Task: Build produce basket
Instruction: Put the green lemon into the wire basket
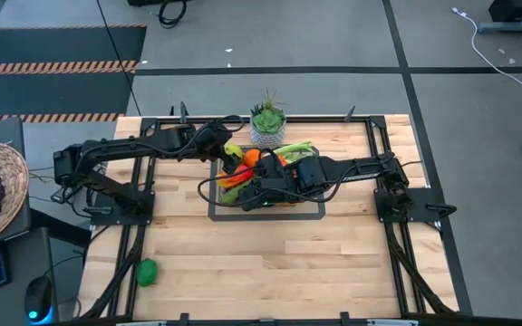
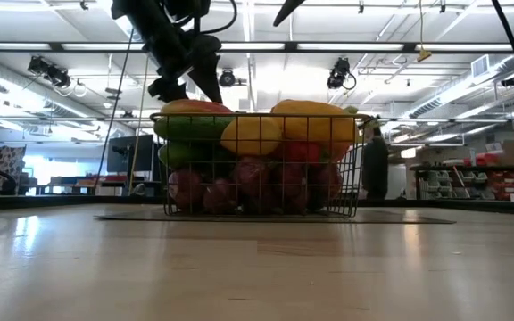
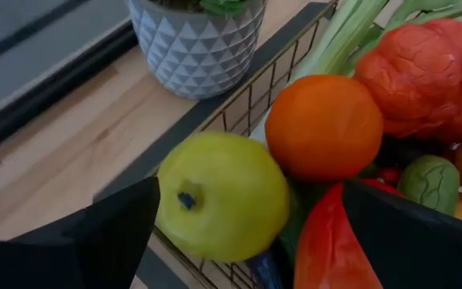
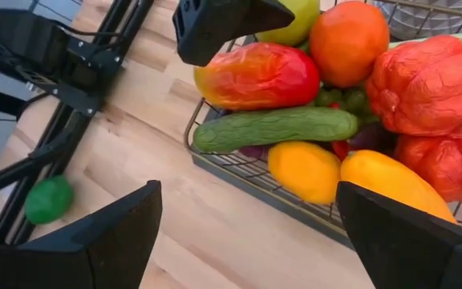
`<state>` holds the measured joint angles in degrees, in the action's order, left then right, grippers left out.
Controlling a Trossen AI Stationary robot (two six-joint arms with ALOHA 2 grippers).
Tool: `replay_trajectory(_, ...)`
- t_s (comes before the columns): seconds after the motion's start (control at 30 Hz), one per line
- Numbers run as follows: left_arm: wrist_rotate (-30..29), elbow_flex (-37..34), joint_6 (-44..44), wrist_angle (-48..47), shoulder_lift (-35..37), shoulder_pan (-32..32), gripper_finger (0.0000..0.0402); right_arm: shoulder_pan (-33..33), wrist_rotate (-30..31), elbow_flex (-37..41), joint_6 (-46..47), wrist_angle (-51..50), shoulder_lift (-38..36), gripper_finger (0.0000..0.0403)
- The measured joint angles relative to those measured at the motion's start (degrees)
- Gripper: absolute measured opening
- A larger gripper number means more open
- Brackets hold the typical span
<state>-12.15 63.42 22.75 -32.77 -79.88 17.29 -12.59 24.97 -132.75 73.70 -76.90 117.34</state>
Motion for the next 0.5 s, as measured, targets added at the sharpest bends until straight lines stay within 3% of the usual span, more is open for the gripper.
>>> replay_trajectory(0.5, 4.51, 0.02, 5.18, -19.26, 7.72, -1.61, 0.0396, -0.32, 0.99, -0.02, 2.22, -0.31, 0.0, 0.0375)
